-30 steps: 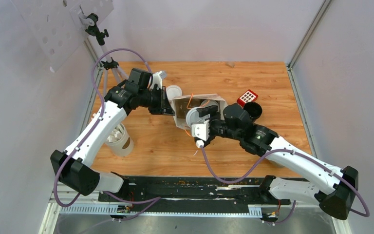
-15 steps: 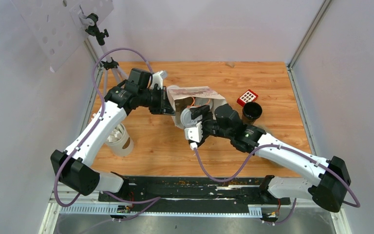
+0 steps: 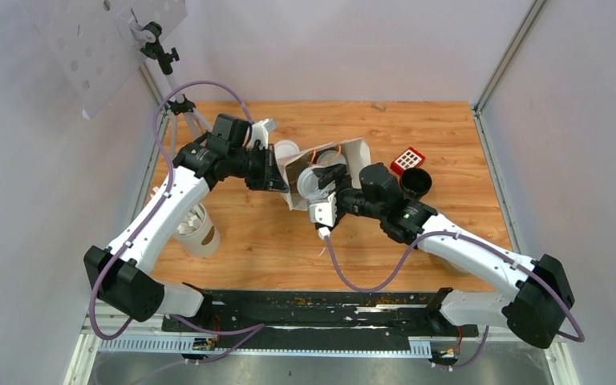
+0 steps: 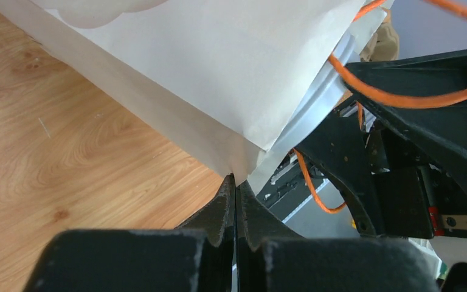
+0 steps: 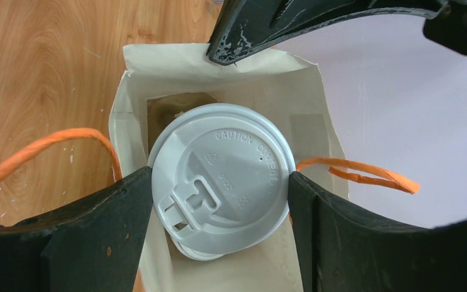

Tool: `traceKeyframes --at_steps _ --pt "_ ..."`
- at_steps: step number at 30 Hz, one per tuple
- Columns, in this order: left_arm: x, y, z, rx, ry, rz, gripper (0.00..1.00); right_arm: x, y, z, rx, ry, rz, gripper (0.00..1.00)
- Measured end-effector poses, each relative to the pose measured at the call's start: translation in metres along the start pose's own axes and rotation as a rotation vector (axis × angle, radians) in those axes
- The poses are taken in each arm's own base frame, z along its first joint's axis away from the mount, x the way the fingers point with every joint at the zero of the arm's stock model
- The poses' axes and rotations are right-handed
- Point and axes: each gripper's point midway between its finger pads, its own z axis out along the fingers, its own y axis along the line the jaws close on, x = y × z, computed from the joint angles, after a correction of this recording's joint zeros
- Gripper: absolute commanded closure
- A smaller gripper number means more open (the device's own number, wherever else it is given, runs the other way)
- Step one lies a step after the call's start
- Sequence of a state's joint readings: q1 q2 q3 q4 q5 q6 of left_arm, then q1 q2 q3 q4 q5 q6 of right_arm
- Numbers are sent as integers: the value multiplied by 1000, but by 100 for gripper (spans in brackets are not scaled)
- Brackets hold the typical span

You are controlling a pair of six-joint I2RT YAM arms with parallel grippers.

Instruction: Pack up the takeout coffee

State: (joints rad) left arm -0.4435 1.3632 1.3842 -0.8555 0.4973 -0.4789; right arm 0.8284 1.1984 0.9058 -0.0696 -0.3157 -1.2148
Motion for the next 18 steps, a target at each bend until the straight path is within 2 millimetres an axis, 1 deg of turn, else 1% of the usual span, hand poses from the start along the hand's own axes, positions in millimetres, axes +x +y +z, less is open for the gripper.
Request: traceKeyframes --at_steps 2,8,13,18 --pt "2 1 0 -4 5 0 100 3 3 4 -15 -6 -5 25" --pt "9 7 -1 -33 31 -7 100 10 23 18 -124 -4 17 26" --pt "12 11 -2 -55 41 -14 100 8 30 17 -166 -19 -23 25" --pt "13 14 -2 -67 44 -17 100 12 35 18 -171 -21 -76 25"
